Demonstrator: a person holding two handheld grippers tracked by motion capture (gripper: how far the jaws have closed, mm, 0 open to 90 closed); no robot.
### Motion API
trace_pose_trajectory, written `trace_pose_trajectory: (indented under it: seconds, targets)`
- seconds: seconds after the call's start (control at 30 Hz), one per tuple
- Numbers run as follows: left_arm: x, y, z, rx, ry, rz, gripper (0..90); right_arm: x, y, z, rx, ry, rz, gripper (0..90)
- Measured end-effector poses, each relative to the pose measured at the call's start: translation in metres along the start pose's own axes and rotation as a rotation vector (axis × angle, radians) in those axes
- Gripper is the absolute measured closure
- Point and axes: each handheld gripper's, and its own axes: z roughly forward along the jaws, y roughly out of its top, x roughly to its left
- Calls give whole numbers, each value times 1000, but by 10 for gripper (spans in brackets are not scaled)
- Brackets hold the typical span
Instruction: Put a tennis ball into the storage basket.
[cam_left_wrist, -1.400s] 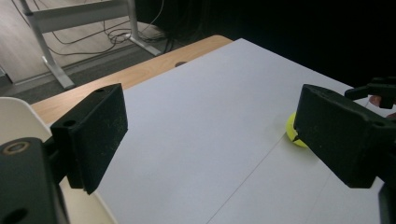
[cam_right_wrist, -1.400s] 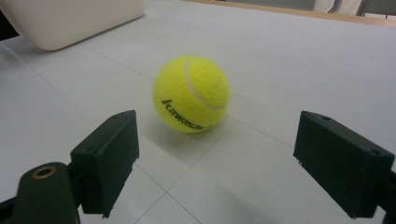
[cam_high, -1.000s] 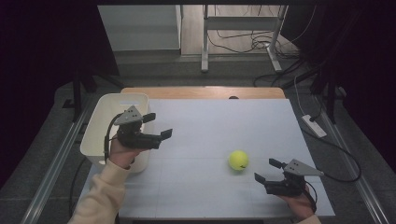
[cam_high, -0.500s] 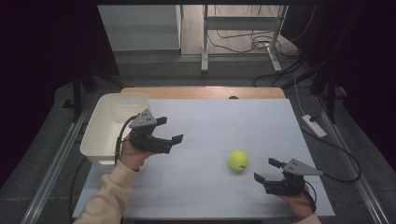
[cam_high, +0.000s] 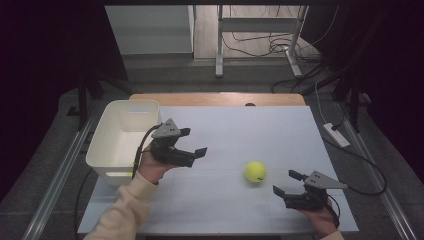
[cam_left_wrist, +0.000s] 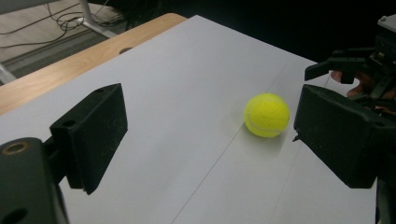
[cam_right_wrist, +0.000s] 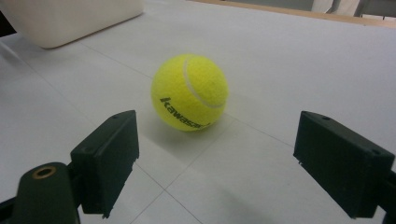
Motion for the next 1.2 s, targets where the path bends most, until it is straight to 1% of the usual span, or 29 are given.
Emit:
trace_pose_trajectory:
  seconds: [0.17,0.33,0.57,0.63,0.83,1.03,1.2]
  targets:
    - [-2,0,8,16,-14,4,107,0,1,1,-1,0,5,140]
    - [-4,-1,12,20,-20,4,107,-1,1,3,6,-1,3,140]
    - [-7,1,21,27,-35,-2,108,0,0,1,0,0,7,140]
    - [-7,1,23,33,-37,5,107,0,0,2,2,0,6,140]
    - [-9,-1,30,45,-48,4,106,0,1,1,3,-1,1,140]
    - [-10,-1,37,55,-54,10,107,0,0,0,0,-3,7,140]
    - [-13,-1,44,73,-68,16,107,0,0,-1,-1,-4,6,140]
